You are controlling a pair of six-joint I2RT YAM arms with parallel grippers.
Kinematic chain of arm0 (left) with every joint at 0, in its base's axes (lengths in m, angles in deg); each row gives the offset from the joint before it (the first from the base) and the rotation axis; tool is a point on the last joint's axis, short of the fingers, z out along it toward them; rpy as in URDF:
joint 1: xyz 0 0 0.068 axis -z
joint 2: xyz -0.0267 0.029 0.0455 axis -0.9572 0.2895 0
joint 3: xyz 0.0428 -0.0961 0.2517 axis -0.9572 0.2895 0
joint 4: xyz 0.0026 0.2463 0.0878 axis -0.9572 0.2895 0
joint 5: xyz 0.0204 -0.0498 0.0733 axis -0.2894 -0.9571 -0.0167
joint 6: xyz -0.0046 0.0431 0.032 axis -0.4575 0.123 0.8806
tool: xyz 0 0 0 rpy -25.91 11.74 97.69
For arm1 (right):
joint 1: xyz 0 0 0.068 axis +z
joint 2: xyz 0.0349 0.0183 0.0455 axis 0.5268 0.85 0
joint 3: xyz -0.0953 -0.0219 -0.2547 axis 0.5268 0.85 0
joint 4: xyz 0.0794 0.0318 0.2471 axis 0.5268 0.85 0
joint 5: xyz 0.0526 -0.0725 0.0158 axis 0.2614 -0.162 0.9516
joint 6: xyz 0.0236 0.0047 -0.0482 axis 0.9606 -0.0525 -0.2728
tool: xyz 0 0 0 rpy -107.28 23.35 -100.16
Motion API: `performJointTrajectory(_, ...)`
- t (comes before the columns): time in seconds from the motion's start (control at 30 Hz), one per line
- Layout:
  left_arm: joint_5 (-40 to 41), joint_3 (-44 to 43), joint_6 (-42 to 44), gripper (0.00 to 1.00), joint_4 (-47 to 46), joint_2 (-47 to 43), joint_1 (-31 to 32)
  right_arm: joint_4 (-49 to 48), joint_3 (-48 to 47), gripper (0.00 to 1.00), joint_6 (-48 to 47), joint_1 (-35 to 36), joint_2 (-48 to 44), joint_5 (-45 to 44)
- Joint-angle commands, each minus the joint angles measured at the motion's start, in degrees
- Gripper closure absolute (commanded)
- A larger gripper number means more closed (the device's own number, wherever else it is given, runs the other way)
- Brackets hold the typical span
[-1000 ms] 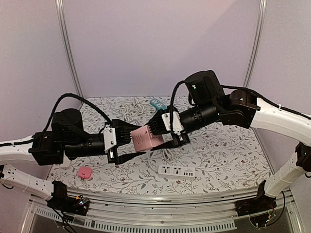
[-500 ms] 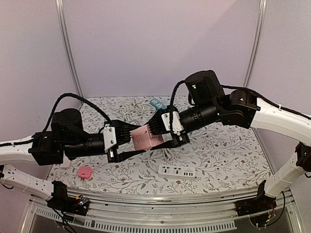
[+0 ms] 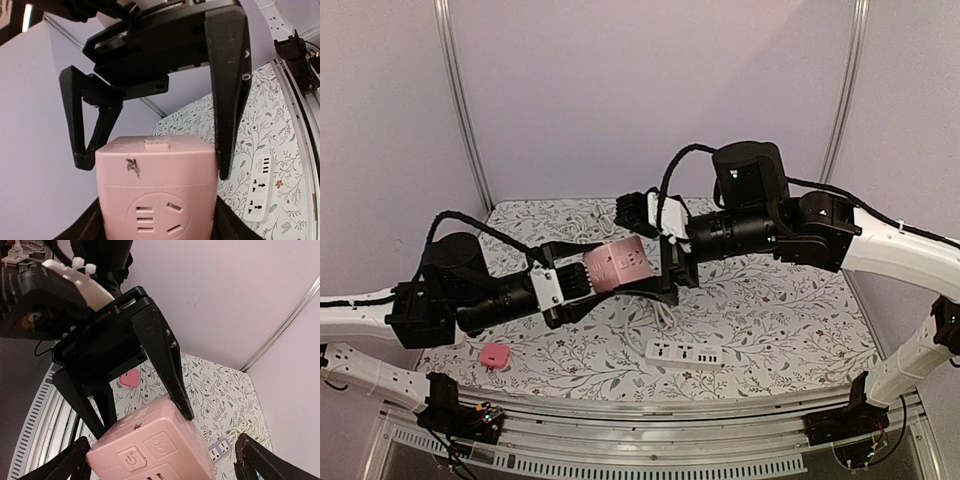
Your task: Insert the plug
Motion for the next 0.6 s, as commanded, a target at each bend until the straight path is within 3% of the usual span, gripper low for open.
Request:
performJointTrajectory(0.0, 5.03, 2.72, 7.16, 1.00, -7.62, -1.45, 0.87, -11.36, 3.93, 0.01, 24.69, 0.33, -4.16, -5.62)
performJointTrajectory(0.13, 6.14, 3.11, 8.43, 1.00, -9.37, -1.17, 0.80, -15.26, 5.17, 0.01, 46.89, 0.85, -4.30, -14.69)
performJointTrajectory(0.2, 6.85, 3.19, 9.01, 1.00, -9.85, -0.79, 0.78, -16.31, 5.86, 0.01, 52.34, 3.55, -3.88, -18.61)
performJointTrajectory(0.3, 7.06, 3.34, 8.75, 1.00, -10.27, -0.75, 0.53, -15.32, 5.19, 0.01, 51.57, 7.35, -2.71, -22.58)
performJointTrajectory(0.57, 7.22, 3.46, 8.82, 1.00, -10.70, -0.95, 0.47, -9.21, 4.39, 0.01, 55.52, 7.54, -0.46, -31.64)
